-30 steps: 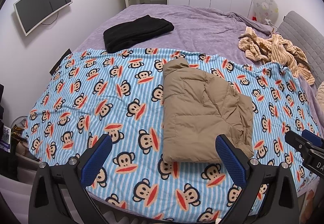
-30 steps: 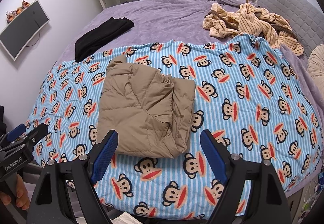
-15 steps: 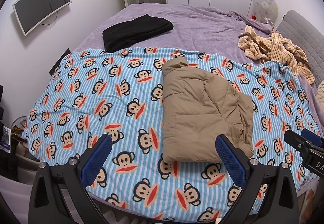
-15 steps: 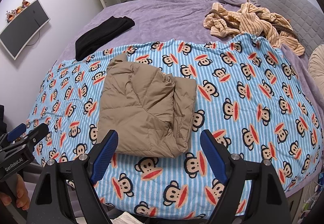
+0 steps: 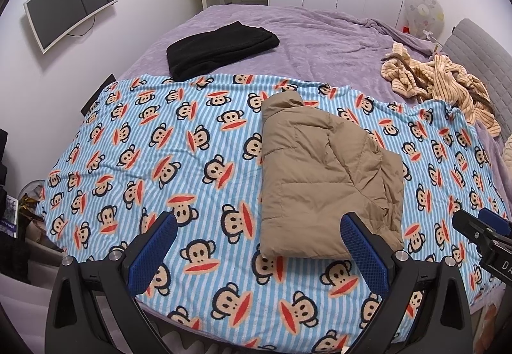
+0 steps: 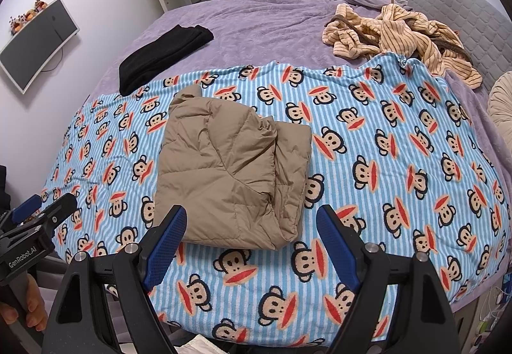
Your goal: Fold large clothes
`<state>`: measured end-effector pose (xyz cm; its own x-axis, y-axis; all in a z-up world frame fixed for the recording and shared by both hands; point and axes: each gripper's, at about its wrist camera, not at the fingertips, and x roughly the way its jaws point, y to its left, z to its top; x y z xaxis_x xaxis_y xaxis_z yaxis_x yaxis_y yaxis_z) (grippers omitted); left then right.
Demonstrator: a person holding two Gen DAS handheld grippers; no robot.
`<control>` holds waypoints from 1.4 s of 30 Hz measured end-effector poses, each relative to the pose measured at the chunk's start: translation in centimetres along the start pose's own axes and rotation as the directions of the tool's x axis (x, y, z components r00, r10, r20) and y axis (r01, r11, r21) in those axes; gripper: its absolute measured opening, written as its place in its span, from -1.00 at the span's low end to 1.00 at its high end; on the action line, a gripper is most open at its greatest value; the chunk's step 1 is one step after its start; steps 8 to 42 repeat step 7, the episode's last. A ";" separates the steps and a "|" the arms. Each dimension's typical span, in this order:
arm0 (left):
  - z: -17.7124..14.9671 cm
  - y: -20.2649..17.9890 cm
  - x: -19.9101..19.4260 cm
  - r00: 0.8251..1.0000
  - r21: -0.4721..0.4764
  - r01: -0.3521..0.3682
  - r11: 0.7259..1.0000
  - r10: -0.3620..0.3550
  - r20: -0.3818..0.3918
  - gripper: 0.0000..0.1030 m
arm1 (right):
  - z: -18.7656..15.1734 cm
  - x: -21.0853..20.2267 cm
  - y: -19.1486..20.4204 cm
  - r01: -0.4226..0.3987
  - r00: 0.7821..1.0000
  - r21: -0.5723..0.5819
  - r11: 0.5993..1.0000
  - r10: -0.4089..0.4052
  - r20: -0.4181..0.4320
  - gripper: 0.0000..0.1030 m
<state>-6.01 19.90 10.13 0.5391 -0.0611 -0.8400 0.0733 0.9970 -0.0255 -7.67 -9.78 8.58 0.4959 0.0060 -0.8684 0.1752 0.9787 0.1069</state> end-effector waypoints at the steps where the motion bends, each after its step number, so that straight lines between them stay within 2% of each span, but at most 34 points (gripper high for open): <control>1: -0.1 0.1 -0.1 1.000 -0.002 0.001 1.000 -0.001 0.007 0.99 | 0.0 0.0 0.0 0.000 1.000 0.000 1.000 0.000 0.000 0.66; 5: 0.1 0.0 -0.3 1.000 0.010 0.009 1.000 -0.009 0.024 0.99 | 0.0 0.0 0.0 0.000 1.000 0.000 1.000 0.000 -0.001 0.66; 42: 0.1 -0.1 -0.3 1.000 0.013 0.014 1.000 -0.014 0.019 0.99 | 0.1 0.1 0.0 -0.001 1.000 0.001 1.000 0.001 -0.001 0.66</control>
